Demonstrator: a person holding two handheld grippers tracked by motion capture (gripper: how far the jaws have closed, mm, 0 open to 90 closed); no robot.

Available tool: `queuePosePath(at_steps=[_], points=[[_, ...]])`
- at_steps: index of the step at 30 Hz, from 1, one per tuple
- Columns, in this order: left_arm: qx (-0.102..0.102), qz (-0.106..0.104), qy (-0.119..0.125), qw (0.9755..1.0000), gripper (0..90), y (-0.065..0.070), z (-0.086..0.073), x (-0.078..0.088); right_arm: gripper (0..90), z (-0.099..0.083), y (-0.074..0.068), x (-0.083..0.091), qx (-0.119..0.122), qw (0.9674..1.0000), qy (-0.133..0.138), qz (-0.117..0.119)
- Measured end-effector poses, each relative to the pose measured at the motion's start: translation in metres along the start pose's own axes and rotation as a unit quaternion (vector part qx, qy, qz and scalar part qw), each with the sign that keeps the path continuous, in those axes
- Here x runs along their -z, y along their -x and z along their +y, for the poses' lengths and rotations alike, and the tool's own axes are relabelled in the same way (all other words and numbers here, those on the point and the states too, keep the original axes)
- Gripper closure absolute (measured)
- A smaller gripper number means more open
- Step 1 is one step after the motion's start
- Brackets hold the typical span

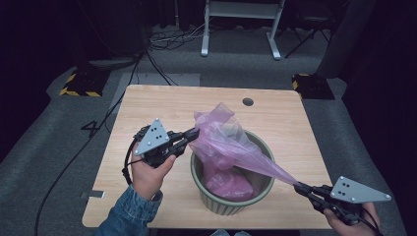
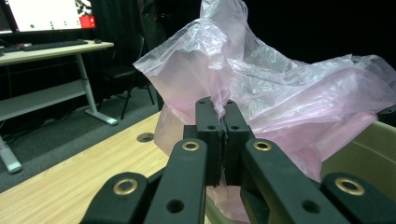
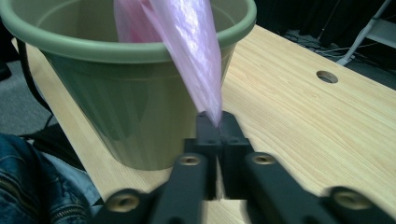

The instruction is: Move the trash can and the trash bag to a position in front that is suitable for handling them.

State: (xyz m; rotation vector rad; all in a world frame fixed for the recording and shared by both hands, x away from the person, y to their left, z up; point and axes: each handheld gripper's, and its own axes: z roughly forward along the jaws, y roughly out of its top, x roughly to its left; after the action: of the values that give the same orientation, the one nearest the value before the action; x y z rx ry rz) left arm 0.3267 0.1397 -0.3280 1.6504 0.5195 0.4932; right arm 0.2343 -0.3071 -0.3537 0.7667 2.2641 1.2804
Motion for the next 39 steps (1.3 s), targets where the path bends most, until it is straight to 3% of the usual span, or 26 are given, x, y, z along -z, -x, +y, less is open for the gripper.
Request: queuePosePath(at_steps=[4, 11, 20, 24, 30, 36, 39], points=[[-0.002, -0.003, 0.001, 1.0000, 88.4, 0.002, 0.000, -0.001, 56.2, 0.007, -0.002, 0.006, 0.004, 0.9995, 0.026, -0.015], [-0.008, -0.005, -0.007, 0.9999, 87.7, 0.006, -0.002, -0.007, 46.5, 0.034, -0.008, 0.013, 0.031, 0.9983, 0.047, -0.017], [-0.005, 0.000, -0.019, 0.9998, 87.7, 0.008, -0.010, -0.020, 40.3, 0.070, -0.023, -0.016, 0.054, 0.9967, 0.057, 0.020], [-0.020, 0.016, -0.028, 0.9993, 84.9, 0.007, -0.011, -0.025, 39.8, 0.082, -0.025, -0.027, 0.053, 0.9966, 0.056, 0.028], [-0.010, 0.018, -0.032, 0.9993, 84.6, 0.002, -0.015, -0.030, 38.7, 0.093, -0.027, -0.037, 0.044, 0.9966, 0.059, 0.037], [-0.004, 0.024, -0.039, 0.9989, 82.4, 0.000, -0.017, -0.033, 36.3, 0.102, -0.031, -0.052, 0.038, 0.9960, 0.054, 0.061], [-0.002, 0.025, -0.041, 0.9988, 80.0, -0.001, -0.017, -0.034, 42.7, 0.106, -0.035, -0.062, 0.044, 0.9952, 0.045, 0.074]])
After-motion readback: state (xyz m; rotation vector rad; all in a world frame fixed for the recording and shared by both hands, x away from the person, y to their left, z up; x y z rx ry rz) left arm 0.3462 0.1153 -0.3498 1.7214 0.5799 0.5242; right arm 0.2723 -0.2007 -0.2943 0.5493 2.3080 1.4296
